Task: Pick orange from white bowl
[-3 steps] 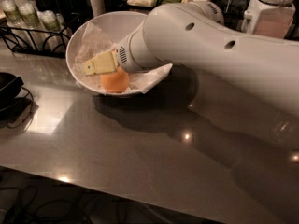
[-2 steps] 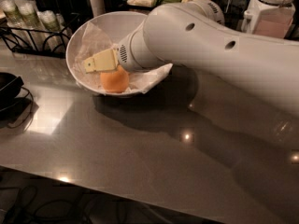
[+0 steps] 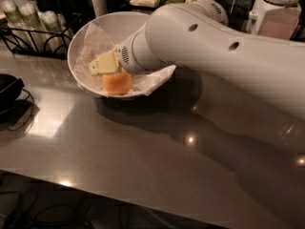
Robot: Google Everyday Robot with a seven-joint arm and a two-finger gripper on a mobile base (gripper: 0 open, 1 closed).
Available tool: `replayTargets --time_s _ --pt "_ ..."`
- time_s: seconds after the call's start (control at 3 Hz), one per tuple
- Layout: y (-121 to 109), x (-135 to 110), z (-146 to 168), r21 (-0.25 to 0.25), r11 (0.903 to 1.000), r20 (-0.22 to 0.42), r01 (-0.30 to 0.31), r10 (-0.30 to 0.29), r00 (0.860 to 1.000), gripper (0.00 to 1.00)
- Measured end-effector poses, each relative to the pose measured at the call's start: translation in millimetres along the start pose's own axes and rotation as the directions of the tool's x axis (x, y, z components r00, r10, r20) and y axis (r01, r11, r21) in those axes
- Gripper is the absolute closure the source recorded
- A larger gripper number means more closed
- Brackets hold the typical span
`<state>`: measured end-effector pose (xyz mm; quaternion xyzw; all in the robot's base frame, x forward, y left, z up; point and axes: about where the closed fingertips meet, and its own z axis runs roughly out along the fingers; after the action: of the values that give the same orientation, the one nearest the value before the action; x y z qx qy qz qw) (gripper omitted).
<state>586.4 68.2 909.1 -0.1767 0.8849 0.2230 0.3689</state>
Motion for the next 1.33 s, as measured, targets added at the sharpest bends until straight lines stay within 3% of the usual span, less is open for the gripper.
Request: replayTargets --time_s 0.33,0.67,1.33 --pt "0 0 0 0.000 1.0000 0.000 0.000 0.000 1.000 0.42" --pt "0 2 4 0.011 0.9999 -0.006 0.009 -0.009 1.000 0.48" --pt "1 12 19 0.031 0.9989 -0.039 0.034 -0.033 0.999 0.30"
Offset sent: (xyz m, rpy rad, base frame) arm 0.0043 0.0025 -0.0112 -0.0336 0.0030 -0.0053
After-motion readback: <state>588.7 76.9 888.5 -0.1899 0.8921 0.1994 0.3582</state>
